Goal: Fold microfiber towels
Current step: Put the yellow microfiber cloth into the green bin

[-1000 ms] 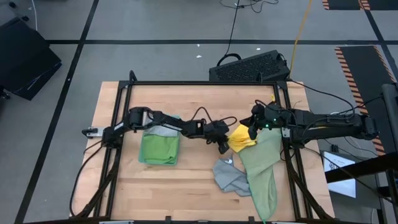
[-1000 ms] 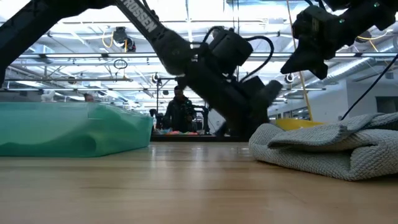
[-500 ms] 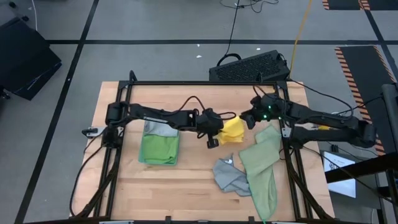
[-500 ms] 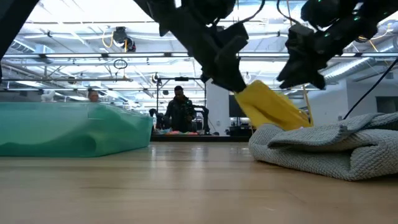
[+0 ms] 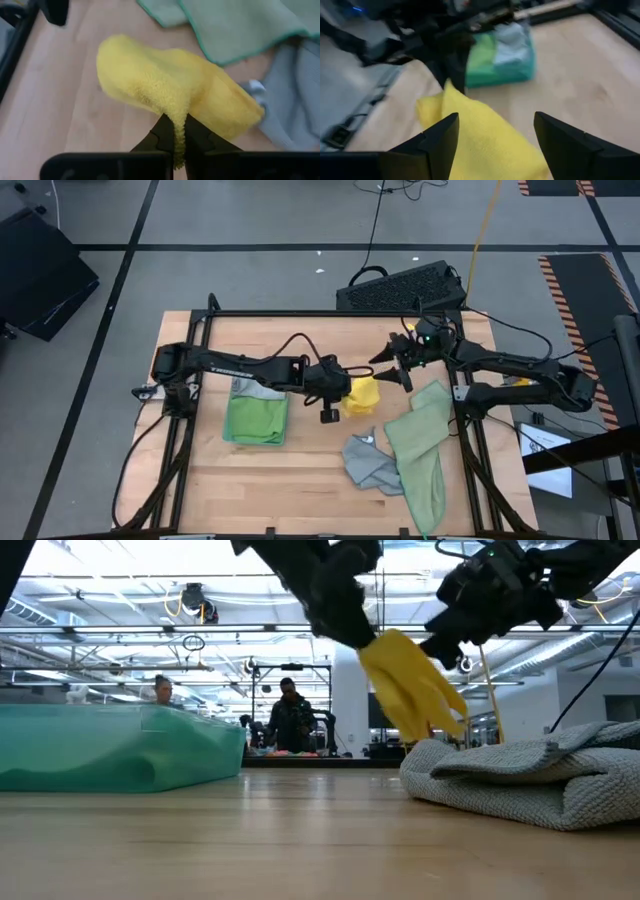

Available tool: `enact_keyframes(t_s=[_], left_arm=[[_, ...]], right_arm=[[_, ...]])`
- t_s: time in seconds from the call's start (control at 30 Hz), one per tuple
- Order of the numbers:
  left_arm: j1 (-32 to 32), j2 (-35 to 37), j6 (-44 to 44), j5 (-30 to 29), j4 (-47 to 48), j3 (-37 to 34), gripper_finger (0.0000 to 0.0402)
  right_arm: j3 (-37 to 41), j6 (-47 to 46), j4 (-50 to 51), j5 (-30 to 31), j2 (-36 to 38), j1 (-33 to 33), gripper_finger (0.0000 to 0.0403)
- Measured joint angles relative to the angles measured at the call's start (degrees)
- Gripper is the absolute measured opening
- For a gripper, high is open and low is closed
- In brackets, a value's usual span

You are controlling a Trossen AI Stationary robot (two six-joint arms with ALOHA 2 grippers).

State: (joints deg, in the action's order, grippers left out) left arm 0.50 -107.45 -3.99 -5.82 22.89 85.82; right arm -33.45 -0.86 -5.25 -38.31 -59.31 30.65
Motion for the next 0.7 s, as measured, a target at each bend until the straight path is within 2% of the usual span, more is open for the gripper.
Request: enact_keyframes(t_s=[0.13,0.3,0.43,0.57,0.7], left_arm=[[0.4,2.1,0.7,1.3,1.2,0.0,0.0010],[1.0,4.6,0.4,1.9,1.9,0.0,0.0015],[1.3,5.7,-0.4,4.6,2.8,0.0,0.0010],[1.4,6.7,-0.1,4.7,4.5,-0.1,0.0011],[1.5,7.7,0.0,4.1,4.8,-0.1,0.0016]], right_arm=[[0.1,-1.6,-2.8,-5.2,-2.4,-2.3,0.0255],[-0.1,0.2,-8.1,-5.0,-6.4,-5.4,0.0256],[0.0,0.2,-13.2,-3.8,-10.3,-6.8,0.0252],[0.0,-0.4,-15.4,-5.4,-13.5,-7.6,0.0224],[0.0,-0.8,-16.4,-8.0,-15.3,-8.6,0.0173]])
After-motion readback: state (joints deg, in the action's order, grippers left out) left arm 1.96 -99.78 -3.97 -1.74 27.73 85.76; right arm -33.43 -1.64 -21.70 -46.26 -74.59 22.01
